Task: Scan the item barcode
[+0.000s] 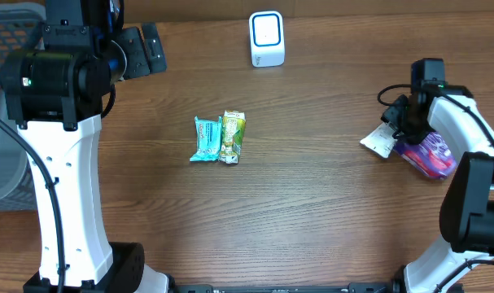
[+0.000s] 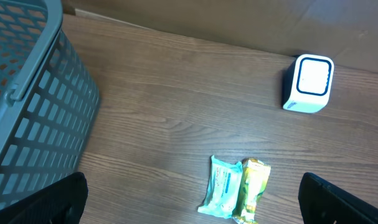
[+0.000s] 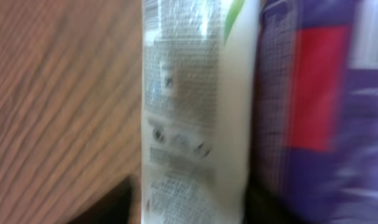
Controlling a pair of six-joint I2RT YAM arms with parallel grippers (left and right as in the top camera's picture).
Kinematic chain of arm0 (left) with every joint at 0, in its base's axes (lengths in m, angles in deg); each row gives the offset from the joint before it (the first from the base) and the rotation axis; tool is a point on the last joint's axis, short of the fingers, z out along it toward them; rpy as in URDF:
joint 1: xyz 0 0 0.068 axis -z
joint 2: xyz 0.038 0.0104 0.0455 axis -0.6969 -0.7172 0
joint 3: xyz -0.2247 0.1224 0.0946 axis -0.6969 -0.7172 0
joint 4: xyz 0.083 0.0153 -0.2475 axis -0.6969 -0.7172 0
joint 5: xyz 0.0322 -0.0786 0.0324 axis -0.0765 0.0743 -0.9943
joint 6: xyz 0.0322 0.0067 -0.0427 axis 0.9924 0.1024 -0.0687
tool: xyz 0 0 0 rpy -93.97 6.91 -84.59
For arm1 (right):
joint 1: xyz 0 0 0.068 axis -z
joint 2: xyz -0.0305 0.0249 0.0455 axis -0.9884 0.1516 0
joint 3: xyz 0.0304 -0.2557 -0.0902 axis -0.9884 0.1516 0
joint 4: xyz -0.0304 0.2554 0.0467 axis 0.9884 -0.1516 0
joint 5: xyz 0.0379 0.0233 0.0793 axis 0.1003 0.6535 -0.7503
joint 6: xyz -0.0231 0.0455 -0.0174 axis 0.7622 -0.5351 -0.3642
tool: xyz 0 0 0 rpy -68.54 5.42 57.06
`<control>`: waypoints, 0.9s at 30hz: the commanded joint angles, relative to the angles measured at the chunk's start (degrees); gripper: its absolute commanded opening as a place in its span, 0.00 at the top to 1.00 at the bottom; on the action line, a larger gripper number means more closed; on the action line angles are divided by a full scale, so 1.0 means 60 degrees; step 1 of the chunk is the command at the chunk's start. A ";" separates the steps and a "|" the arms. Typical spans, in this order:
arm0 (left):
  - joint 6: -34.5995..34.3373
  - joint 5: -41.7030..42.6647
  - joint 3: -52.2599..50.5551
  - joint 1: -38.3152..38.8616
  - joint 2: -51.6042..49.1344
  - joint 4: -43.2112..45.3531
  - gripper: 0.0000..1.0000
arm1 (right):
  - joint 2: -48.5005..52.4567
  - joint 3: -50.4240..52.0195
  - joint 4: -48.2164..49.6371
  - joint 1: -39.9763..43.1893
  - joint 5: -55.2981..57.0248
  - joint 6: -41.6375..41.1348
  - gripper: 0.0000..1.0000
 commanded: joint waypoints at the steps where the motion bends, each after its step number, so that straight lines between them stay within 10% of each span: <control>1: -0.0149 -0.0124 0.0109 0.0007 -0.0069 0.0033 0.00 | -0.0233 -0.0867 -0.0331 -0.0091 -0.1858 0.0368 0.16; 2: -0.0153 -0.0124 0.0109 0.0007 -0.0069 0.0036 0.00 | -0.0233 -0.1118 -0.0554 -0.0124 -0.2364 0.0488 0.00; 14: -0.0153 -0.0124 0.0109 0.0007 -0.0069 0.0033 0.00 | -0.0277 -0.2208 -0.1552 -0.2914 -0.2495 0.0685 0.00; 27: -0.0153 -0.0124 0.0109 0.0007 -0.0069 0.0033 0.00 | 0.0423 -0.1985 0.1239 -0.6696 -0.1679 0.0339 0.00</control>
